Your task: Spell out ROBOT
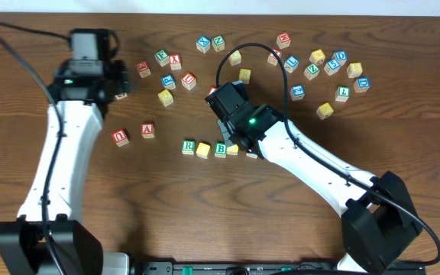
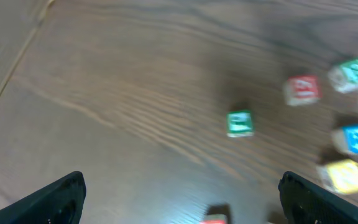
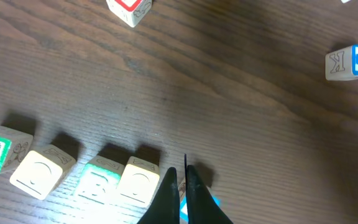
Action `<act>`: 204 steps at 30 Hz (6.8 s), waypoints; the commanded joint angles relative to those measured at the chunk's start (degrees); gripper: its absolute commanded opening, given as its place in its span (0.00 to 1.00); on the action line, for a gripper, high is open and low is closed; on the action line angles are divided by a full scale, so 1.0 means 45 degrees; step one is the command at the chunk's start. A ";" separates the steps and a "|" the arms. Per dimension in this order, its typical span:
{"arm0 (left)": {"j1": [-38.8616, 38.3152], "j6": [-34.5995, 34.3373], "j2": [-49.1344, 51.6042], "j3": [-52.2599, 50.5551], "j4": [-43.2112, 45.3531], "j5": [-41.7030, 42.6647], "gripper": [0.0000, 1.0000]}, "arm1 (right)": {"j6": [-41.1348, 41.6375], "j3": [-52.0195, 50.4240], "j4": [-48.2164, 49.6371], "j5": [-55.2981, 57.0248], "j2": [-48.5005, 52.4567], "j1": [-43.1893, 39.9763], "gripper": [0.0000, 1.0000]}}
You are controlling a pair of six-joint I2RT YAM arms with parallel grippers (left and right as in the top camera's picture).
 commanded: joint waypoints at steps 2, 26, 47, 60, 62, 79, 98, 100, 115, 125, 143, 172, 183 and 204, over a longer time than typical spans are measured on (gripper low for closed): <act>0.0855 -0.0529 -0.0078 0.0228 -0.0141 0.0665 0.97 | 0.0651 0.0102 -0.0049 -0.0350 0.0010 0.0199 0.01; 0.0865 -0.0525 -0.0078 0.0228 -0.0384 0.1535 0.98 | 0.3327 0.0097 -0.0962 -0.0491 0.0015 0.2341 0.01; 0.0865 -0.0520 -0.0078 0.0228 -0.0403 0.2011 0.97 | 0.3789 -0.1025 0.0282 0.0505 0.0301 0.2327 0.01; 0.0865 -0.0525 -0.0078 0.0228 -0.0398 0.2011 0.97 | 0.4124 -0.1749 0.0670 -0.0170 0.0301 0.2351 0.01; 0.0865 -0.0525 -0.0078 0.0228 -0.0393 0.2011 0.97 | 0.4163 -0.1768 0.0661 -0.0165 0.0301 0.2365 0.01; 0.0865 -0.0525 -0.0078 0.0228 -0.0355 0.2021 0.97 | 0.4342 -0.2079 0.1287 -0.0010 0.0826 0.2905 0.01; 0.0865 -0.0525 -0.0078 0.0228 -0.0355 0.2021 0.97 | 0.4342 -0.2098 0.1389 0.0267 0.1365 0.2856 0.01; 0.0865 -0.0525 -0.0078 0.0228 -0.0355 0.2021 0.97 | 0.4347 -0.2098 0.1404 0.0267 0.1365 0.2812 0.01; 0.0865 -0.0525 -0.0078 0.0228 -0.0340 0.2074 0.98 | 0.4333 -0.2103 0.1744 -0.0121 0.1705 0.2283 0.01; 0.0865 -0.0525 -0.0078 0.0228 -0.0301 0.2074 0.97 | 0.4192 -0.2103 0.1904 -0.0165 0.1710 0.2273 0.01; 0.0865 -0.0525 -0.0078 0.0228 -0.0262 0.2074 0.98 | 0.3857 -0.2103 0.2200 -0.0204 0.1778 0.2249 0.01; 0.0865 -0.0525 -0.0078 0.0228 -0.0267 0.2074 0.98 | 0.3721 -0.2103 0.2385 -0.0068 0.1783 0.2132 0.01; 0.0865 -0.0525 -0.0078 0.0228 -0.0272 0.2064 0.98 | 0.3774 -0.2103 0.2244 -0.0010 0.1783 0.2127 0.01; 0.0865 -0.0525 -0.0078 0.0228 -0.0267 0.2064 0.98 | 0.3881 -0.2103 0.2137 -0.0073 0.1783 0.1919 0.01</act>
